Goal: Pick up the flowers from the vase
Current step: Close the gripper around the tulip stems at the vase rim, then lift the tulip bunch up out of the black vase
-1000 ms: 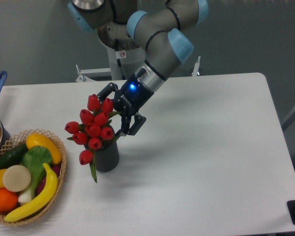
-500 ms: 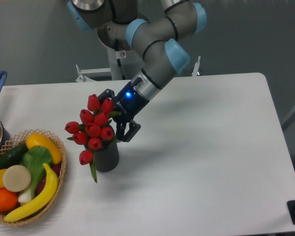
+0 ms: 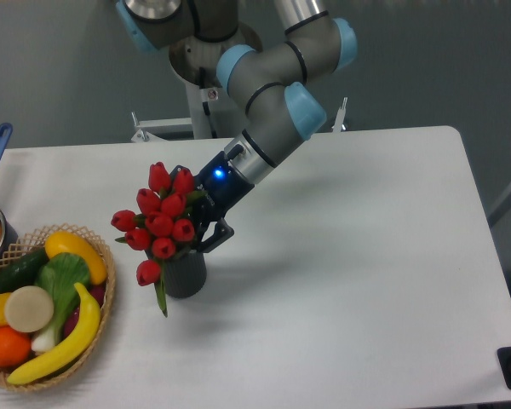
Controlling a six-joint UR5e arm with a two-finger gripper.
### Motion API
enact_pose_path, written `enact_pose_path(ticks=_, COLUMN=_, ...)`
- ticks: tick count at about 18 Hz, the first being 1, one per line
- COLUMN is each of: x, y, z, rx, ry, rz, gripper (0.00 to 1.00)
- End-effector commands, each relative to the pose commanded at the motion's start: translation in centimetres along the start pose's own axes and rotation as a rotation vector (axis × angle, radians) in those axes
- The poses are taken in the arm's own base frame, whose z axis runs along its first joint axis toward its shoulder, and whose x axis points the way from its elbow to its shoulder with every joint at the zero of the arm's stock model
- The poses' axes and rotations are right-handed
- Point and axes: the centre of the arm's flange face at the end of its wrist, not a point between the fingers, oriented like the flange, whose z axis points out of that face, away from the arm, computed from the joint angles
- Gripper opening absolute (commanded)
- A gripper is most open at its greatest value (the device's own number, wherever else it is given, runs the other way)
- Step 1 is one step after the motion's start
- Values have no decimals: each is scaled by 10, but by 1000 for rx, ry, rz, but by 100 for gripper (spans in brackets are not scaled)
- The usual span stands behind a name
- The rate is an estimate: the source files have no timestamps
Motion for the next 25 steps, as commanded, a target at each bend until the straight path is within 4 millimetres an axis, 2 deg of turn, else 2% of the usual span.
enact_pose_path(ticks=1, x=0, y=0, z=-2, rx=3, ry=-3, rz=-3, gripper=38)
enact_pose_path(ticks=6, x=-4, y=-4, z=-7, rx=20, ry=-13, rz=-11, gripper=35)
enact_pose_path(ticks=8, x=-4, y=-12, z=-10, rx=49, ry=-13, rz=-50, gripper=35)
enact_pose_path(ticks=10, x=-9, y=-26, z=-18, rx=76, ry=-23, rz=-70, gripper=35)
enact_pose_path(ticks=11, x=-11, y=-41, z=-25, rx=81, ry=-34, rz=-85, gripper=35)
enact_pose_path(ticks=19, x=0, y=-106, z=-61, rx=103, ry=-91, rz=-149, gripper=35)
enact_pose_path(ticks=23, x=2, y=-129, z=-74, rx=113, ry=-110, rz=-162, gripper=35)
enact_pose_path(ticks=25, x=-8, y=-138, z=-93, rx=120, ry=-148, rz=-163, gripper=35)
